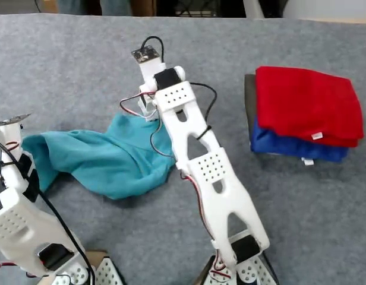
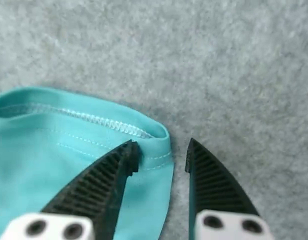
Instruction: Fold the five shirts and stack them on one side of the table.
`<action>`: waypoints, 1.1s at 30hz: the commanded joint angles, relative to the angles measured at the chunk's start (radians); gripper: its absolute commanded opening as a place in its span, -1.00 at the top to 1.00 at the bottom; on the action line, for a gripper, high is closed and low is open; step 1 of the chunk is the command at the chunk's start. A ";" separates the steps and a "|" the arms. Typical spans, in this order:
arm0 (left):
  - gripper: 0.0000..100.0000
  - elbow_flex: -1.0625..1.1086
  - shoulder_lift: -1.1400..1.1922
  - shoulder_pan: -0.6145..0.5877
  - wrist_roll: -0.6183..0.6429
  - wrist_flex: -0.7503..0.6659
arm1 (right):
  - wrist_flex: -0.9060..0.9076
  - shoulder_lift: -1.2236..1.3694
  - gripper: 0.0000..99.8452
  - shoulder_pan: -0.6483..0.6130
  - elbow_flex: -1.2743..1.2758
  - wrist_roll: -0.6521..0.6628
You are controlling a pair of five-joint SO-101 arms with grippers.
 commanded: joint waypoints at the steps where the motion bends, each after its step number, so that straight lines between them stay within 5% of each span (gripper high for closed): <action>1: 0.94 -0.033 -0.005 -0.001 -0.006 0.009 | -0.026 -0.004 0.65 0.015 -0.044 0.005; 11: 0.94 -0.031 -0.003 -0.004 -0.006 0.009 | 0.087 -0.062 0.65 0.000 -0.157 0.014; 20: 0.94 -0.031 -0.003 -0.005 -0.006 0.014 | 0.100 -0.051 0.65 -0.017 -0.101 0.166; 33: 0.94 0.038 -0.003 0.001 -0.006 -0.020 | -0.132 0.071 0.65 -0.017 -0.028 0.175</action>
